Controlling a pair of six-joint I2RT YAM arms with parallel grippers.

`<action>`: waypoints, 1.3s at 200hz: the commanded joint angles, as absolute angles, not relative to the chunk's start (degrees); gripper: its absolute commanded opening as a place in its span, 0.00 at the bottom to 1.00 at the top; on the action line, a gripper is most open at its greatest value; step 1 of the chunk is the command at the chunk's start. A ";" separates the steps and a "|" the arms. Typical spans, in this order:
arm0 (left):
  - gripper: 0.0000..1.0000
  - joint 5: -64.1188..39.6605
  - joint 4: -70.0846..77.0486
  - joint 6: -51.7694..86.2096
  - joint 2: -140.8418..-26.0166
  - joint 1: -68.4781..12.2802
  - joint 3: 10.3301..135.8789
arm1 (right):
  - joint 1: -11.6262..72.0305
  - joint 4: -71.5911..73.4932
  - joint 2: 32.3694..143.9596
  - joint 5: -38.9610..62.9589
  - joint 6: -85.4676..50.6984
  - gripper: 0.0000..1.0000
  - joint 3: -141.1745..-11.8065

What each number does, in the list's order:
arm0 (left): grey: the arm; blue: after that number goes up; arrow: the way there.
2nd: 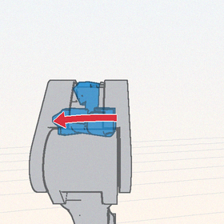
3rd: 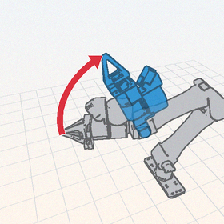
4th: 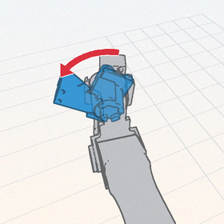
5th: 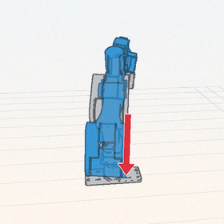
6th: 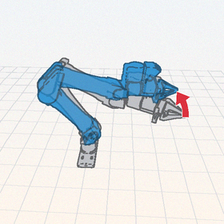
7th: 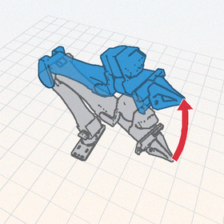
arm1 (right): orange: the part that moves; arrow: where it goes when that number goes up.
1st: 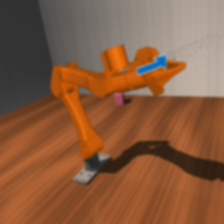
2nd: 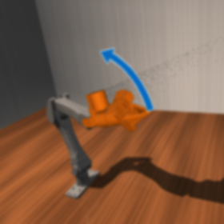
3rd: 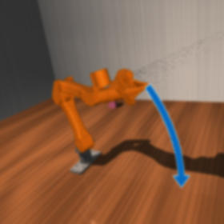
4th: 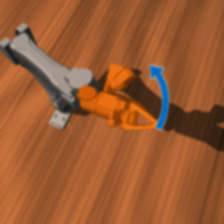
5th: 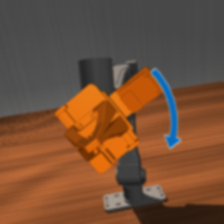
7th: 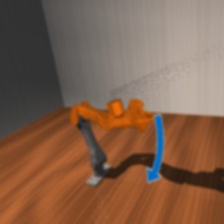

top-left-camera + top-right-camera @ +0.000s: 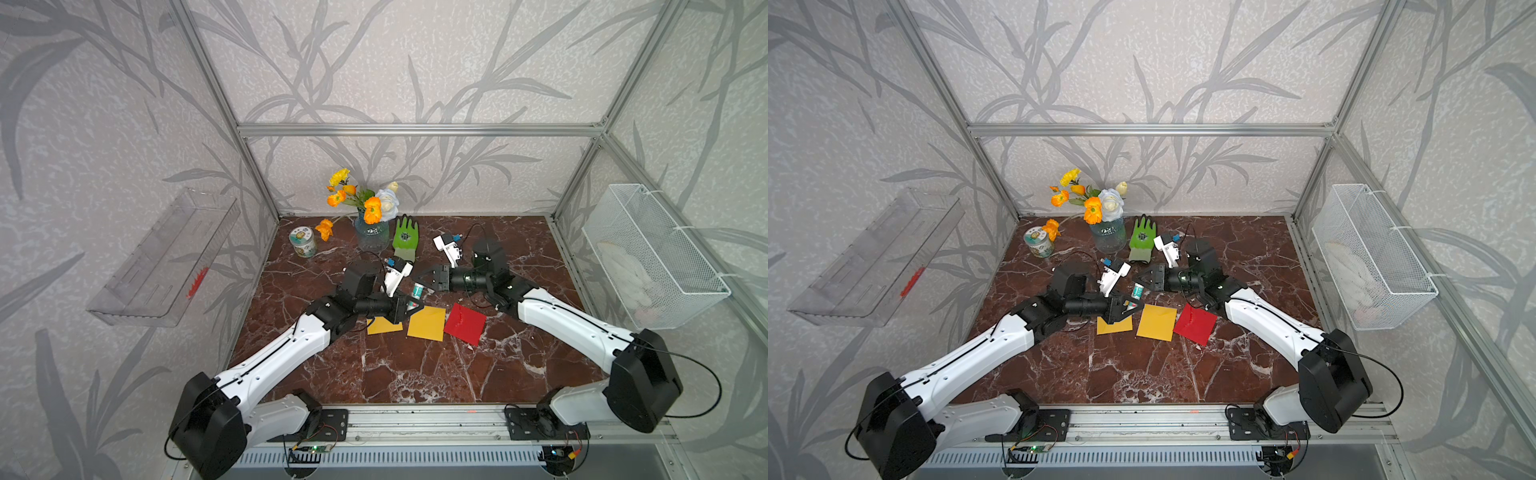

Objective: Seal the envelope with a glue stick
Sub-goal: Screw the glue stick.

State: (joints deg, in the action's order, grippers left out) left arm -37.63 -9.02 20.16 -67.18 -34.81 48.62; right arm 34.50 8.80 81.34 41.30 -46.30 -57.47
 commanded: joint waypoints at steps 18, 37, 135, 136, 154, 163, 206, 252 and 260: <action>0.00 -42.73 -9.07 19.43 -65.99 -34.20 50.08 | 34.72 16.79 79.04 50.17 -44.62 0.21 -55.23; 0.00 -50.08 -8.09 20.97 -64.65 -33.67 50.89 | 34.74 21.28 77.05 55.88 -43.35 0.20 -54.12; 0.00 -72.89 3.60 28.51 -60.90 -33.22 50.22 | 36.74 41.93 69.87 69.36 -45.64 0.22 -48.33; 0.00 -72.92 3.47 28.36 -60.99 -33.22 50.24 | 36.74 41.92 69.87 69.31 -45.58 0.23 -48.38; 0.00 -70.39 -2.15 24.50 -61.41 -33.13 51.04 | 36.57 34.10 69.25 66.18 -41.06 0.39 -50.12; 0.00 -67.75 -6.08 21.59 -61.52 -33.08 51.73 | 36.48 24.29 68.82 61.53 -36.10 0.46 -52.09; 0.00 -42.99 -10.28 17.28 -62.33 -33.10 50.30 | 35.22 10.30 75.64 45.53 -41.37 0.57 -56.84; 0.00 -37.50 -9.85 16.44 -66.72 -33.31 49.77 | 35.93 8.13 82.63 41.83 -44.73 0.57 -59.68; 0.00 -37.31 -9.89 16.39 -67.02 -33.26 49.68 | 36.03 8.39 83.09 41.50 -45.00 0.55 -60.06</action>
State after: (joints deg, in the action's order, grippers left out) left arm -41.85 -9.50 18.24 -65.95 -33.30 50.13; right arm 35.57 10.35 82.30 44.93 -43.27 -57.21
